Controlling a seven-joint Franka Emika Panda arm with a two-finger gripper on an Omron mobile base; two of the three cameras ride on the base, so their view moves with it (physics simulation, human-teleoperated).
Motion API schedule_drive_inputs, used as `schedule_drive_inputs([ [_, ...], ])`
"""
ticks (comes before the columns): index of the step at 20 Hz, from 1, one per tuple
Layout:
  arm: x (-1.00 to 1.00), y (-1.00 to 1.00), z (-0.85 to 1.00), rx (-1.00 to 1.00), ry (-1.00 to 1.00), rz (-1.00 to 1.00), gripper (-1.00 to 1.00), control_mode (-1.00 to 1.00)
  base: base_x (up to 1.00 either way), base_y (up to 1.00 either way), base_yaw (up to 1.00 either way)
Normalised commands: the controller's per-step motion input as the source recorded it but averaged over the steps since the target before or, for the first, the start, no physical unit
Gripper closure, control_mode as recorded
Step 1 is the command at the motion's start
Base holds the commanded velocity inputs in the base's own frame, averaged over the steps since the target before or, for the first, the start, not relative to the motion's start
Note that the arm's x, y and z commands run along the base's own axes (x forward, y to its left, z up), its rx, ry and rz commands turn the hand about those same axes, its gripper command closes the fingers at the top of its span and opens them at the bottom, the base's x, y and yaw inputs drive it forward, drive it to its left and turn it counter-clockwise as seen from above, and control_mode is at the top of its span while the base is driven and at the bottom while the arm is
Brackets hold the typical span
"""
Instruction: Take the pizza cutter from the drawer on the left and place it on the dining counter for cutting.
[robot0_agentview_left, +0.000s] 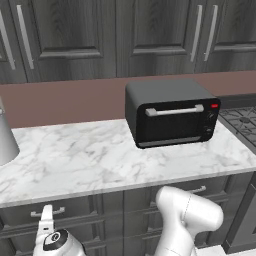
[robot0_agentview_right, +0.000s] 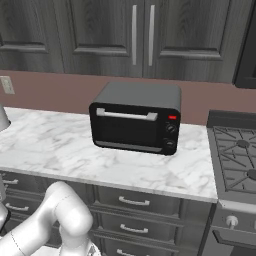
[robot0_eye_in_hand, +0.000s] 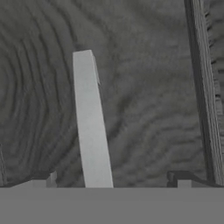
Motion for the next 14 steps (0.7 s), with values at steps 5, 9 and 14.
schedule_drive_inputs([
  [5, 0.08, 0.0, -0.2, 0.0, -0.08, 0.01, -1.0, -1.0, 0.0, 0.0, 0.0],
  [9, 0.03, 0.0, -0.17, 0.0, -0.08, 0.0, -1.0, -1.0, 0.0, 0.0, 0.0],
  [14, 0.01, 0.0, -0.18, 0.0, -0.1, 0.0, -1.0, -1.0, 0.0, 0.0, 0.0],
])
